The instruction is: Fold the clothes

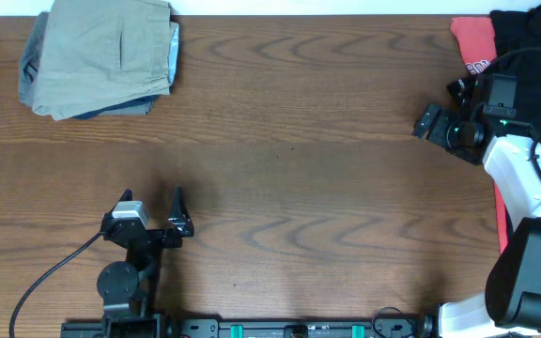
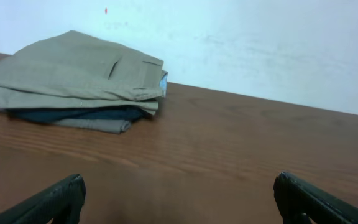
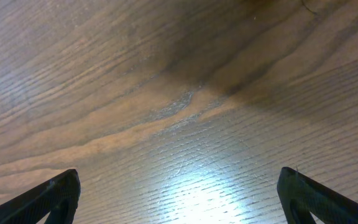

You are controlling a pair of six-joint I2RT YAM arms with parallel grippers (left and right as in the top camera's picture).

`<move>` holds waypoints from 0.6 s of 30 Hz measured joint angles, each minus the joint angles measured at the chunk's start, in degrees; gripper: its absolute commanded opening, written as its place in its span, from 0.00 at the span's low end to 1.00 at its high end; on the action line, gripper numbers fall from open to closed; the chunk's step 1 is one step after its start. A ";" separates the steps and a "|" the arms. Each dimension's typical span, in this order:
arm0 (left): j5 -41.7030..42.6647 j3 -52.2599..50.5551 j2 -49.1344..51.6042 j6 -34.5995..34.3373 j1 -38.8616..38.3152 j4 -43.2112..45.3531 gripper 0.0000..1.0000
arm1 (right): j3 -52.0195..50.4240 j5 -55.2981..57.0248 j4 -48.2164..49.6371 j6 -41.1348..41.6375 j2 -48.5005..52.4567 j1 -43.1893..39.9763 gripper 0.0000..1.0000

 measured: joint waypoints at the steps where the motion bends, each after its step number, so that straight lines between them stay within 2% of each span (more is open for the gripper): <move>1: 0.02 -0.22 -0.02 0.00 0.00 0.90 0.98 | 0.00 0.00 -0.02 0.00 0.00 0.00 0.99; 5: 0.02 -0.46 -0.02 0.00 0.66 3.17 0.98 | 0.02 0.02 -0.02 0.00 0.00 0.00 0.99; 10: -0.11 -0.48 -0.02 0.02 1.70 -0.11 0.98 | 0.02 0.02 -0.02 0.00 0.00 0.00 0.99; 18: -0.28 -0.39 -0.07 0.02 1.88 -0.55 0.98 | 0.02 0.00 -0.02 0.00 0.00 0.00 0.99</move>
